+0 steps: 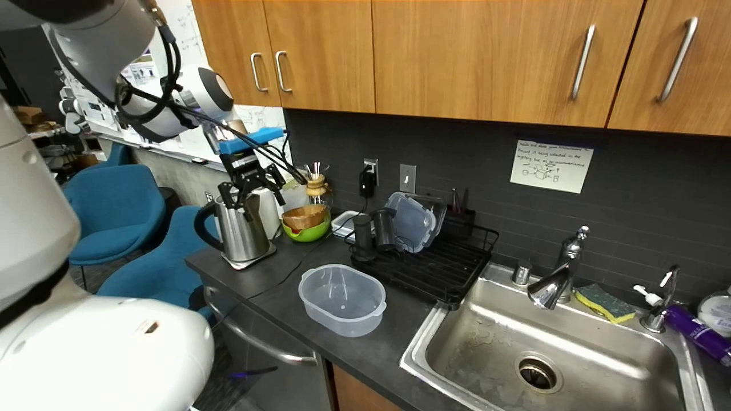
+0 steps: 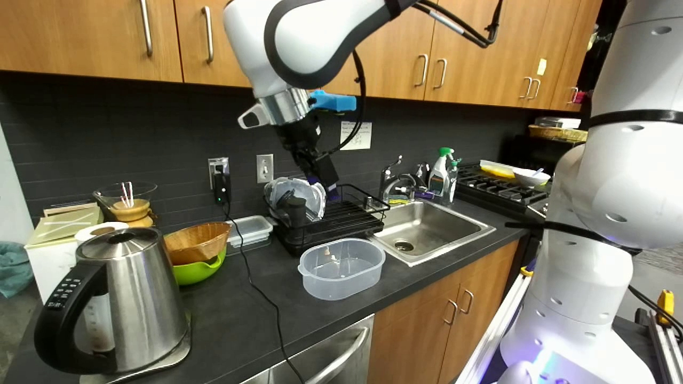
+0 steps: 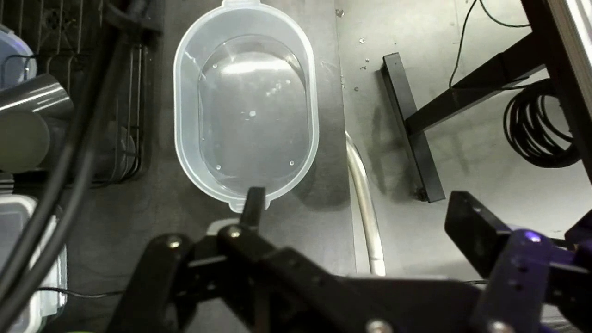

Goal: Put the basket in the clear bowl on the right.

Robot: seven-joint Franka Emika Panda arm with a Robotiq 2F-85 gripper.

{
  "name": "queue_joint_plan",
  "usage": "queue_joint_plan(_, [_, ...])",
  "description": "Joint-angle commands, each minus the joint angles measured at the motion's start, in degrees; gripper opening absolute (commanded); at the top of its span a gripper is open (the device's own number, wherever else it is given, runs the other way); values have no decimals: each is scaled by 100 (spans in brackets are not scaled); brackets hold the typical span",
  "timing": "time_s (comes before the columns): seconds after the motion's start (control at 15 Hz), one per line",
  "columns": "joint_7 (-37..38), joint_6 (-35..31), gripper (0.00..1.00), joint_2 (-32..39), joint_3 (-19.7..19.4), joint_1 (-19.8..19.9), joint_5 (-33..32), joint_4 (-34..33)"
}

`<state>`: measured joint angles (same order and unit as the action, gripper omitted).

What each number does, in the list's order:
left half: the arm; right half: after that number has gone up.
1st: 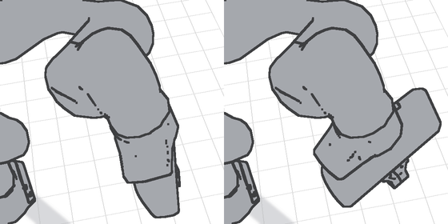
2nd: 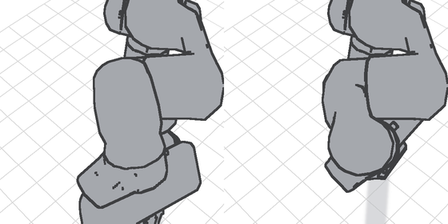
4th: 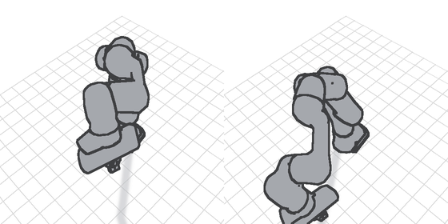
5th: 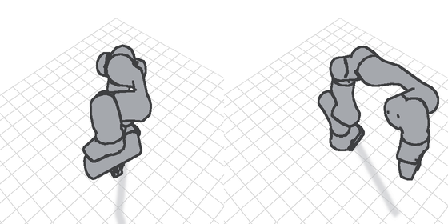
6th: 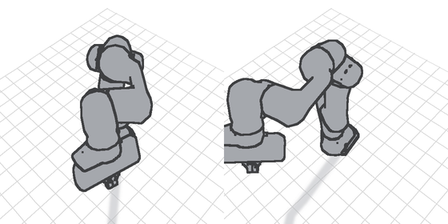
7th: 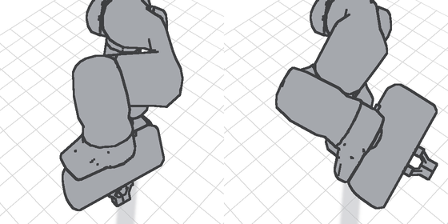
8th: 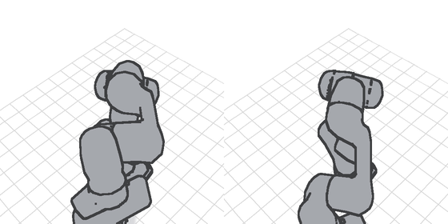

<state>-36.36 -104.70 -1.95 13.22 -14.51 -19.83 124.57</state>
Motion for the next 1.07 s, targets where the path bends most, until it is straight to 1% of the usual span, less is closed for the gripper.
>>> queue_joint_plan(0.0, [-118,360,100,594,158,-87,-240,-710])
queue_joint_plan(0.33, [49,632,100,1113,242,-107,-396,-1313])
queue_joint_plan(0.6, [91,678,100,1124,224,-73,-338,-1469])
queue_joint_plan(0.73, [212,822,100,1168,193,-53,-279,-1586])
queue_joint_plan(0.8, [266,888,100,1120,192,-53,-281,-1573])
queue_joint_plan(0.87, [135,697,100,1090,219,-42,-261,-1431])
queue_joint_plan(1.0, [185,767,100,1090,212,-30,-260,-1473])
